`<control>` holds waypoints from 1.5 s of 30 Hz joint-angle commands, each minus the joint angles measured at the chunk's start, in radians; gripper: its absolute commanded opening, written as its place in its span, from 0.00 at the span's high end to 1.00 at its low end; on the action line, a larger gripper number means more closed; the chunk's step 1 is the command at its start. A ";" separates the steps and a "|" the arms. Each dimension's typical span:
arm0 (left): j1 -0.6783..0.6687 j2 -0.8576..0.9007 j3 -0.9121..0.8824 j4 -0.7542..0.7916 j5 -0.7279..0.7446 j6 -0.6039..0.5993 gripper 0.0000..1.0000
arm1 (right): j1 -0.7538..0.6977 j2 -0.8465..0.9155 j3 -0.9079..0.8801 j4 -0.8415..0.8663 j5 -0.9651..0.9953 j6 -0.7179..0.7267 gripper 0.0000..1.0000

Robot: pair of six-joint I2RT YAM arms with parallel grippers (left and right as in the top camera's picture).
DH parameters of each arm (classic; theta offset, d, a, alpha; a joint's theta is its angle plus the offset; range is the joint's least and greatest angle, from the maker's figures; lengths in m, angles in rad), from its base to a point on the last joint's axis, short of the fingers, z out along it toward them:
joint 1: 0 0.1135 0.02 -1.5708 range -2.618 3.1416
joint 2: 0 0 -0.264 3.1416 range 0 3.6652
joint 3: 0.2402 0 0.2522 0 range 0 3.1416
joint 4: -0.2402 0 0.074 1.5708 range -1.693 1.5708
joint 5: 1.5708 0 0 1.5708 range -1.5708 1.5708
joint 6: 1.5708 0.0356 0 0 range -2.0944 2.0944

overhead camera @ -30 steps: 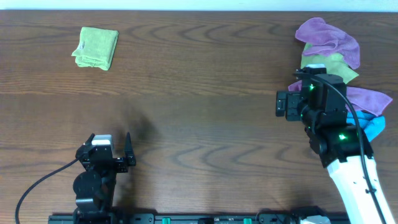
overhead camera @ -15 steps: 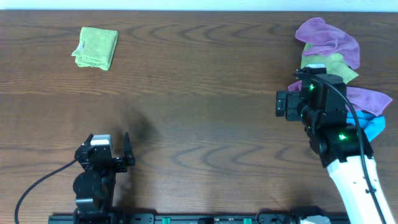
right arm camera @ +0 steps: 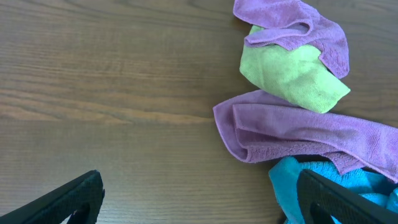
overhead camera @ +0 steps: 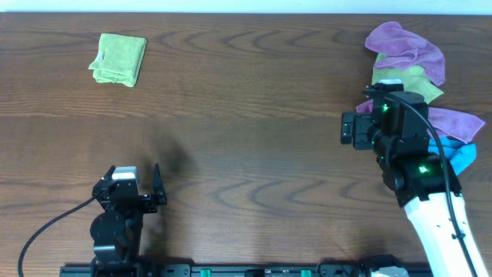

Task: Fold the cloth

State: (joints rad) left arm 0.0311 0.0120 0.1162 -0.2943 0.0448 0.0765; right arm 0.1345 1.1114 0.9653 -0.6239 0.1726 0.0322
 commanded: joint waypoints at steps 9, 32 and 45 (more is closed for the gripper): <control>0.004 -0.008 -0.026 -0.003 -0.022 0.006 0.05 | 0.000 -0.103 -0.005 -0.024 0.026 -0.015 0.01; 0.004 -0.008 -0.026 -0.003 -0.022 0.006 0.04 | 0.006 -0.880 -0.403 0.020 0.016 -0.085 0.01; 0.004 -0.008 -0.026 -0.003 -0.022 0.006 0.04 | 0.013 -0.943 -0.564 0.139 0.007 -0.086 0.01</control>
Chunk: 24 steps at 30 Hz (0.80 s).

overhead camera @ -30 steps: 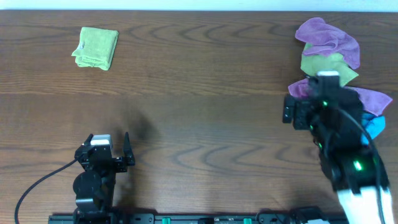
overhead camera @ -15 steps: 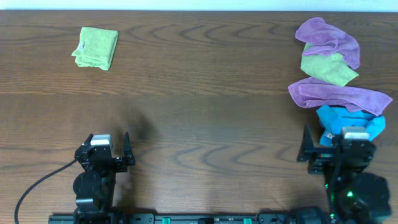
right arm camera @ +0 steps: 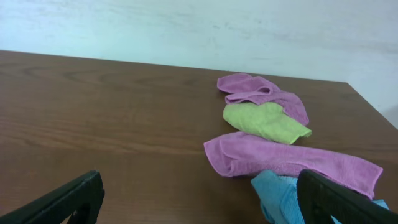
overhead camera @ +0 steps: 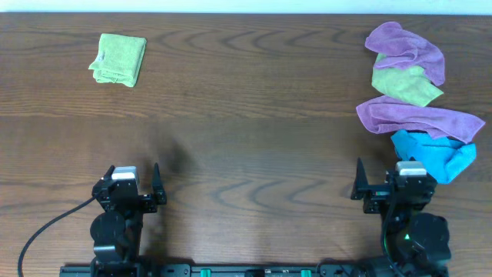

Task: Fold the cloth

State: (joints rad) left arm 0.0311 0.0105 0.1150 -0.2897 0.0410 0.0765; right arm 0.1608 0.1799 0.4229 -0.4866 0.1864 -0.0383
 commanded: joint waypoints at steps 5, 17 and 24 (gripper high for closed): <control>0.004 -0.007 -0.025 -0.007 -0.018 0.006 0.04 | -0.048 -0.037 -0.069 0.006 -0.020 -0.016 0.01; 0.004 -0.007 -0.025 -0.007 -0.018 0.006 0.05 | -0.115 -0.121 -0.240 0.130 -0.136 -0.094 0.01; 0.004 -0.007 -0.025 -0.007 -0.018 0.006 0.05 | -0.148 -0.174 -0.296 0.132 -0.146 -0.094 0.01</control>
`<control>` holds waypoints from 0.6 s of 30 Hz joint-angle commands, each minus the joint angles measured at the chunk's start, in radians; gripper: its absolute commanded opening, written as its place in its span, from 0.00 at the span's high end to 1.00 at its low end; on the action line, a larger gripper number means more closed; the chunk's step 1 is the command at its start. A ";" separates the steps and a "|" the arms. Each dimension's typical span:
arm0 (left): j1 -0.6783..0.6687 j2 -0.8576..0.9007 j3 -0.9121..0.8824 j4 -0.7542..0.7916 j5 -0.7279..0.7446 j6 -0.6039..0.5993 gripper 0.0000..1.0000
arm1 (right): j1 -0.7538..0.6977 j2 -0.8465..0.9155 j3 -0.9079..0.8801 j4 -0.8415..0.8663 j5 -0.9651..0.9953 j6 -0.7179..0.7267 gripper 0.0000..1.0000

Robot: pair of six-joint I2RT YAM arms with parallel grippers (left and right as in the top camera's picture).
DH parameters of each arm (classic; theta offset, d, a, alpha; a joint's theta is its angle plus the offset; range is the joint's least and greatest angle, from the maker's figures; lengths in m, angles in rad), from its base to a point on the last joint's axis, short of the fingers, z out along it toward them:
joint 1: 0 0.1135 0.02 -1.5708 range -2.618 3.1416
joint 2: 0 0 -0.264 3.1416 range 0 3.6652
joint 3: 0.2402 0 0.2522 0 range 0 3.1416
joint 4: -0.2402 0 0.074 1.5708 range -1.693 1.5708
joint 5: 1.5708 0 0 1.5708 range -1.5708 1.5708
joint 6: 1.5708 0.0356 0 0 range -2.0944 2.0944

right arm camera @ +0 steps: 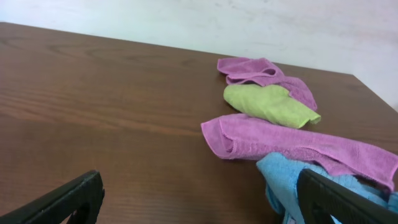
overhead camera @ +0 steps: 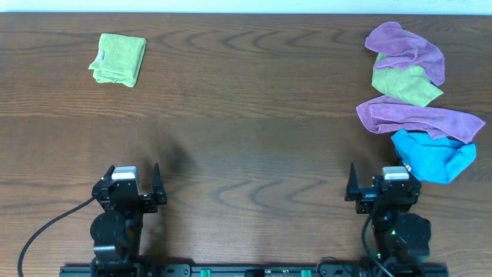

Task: Fold the cloth

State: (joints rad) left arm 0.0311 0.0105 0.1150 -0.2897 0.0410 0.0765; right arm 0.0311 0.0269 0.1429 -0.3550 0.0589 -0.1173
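Note:
A folded green cloth (overhead camera: pixel 118 59) lies at the far left of the table. At the right edge lies a loose row of cloths: a purple one (overhead camera: pixel 406 45), a green one (overhead camera: pixel 405 85), a long purple one (overhead camera: pixel 419 118) and a blue one (overhead camera: pixel 432 156). The same cloths show in the right wrist view, with the blue cloth (right arm camera: pixel 292 180) nearest. My right gripper (overhead camera: pixel 382 185) sits at the front edge, short of the blue cloth. It is open (right arm camera: pixel 199 190) and holds nothing. My left gripper (overhead camera: pixel 132 187) rests at the front left, open and empty.
The brown wooden table (overhead camera: pixel 246 123) ends in a right edge just past the cloth row. A pale wall (right arm camera: pixel 249 25) stands behind the far edge. A black cable (overhead camera: pixel 46 231) trails from the left arm's base.
My right arm has shifted a little to the left along the front edge, and its camera looks slightly lower at the cloth row. No cloth has moved. The left arm is unchanged.
At first my right gripper hung open over the cloth row at the right, holding nothing. Then it was back at the front edge, still open and empty, and now sits slightly further left. The cloths and the left arm stayed put throughout.

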 commanded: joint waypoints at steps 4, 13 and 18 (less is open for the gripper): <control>0.004 -0.007 -0.025 -0.007 -0.018 0.006 0.05 | -0.019 -0.022 -0.026 0.003 -0.018 -0.015 0.01; 0.004 -0.007 -0.025 -0.007 -0.018 0.006 0.04 | -0.033 -0.022 -0.038 0.004 -0.018 -0.019 0.01; 0.004 -0.007 -0.025 -0.007 -0.018 0.006 0.05 | -0.041 -0.021 -0.038 0.004 -0.015 -0.019 0.01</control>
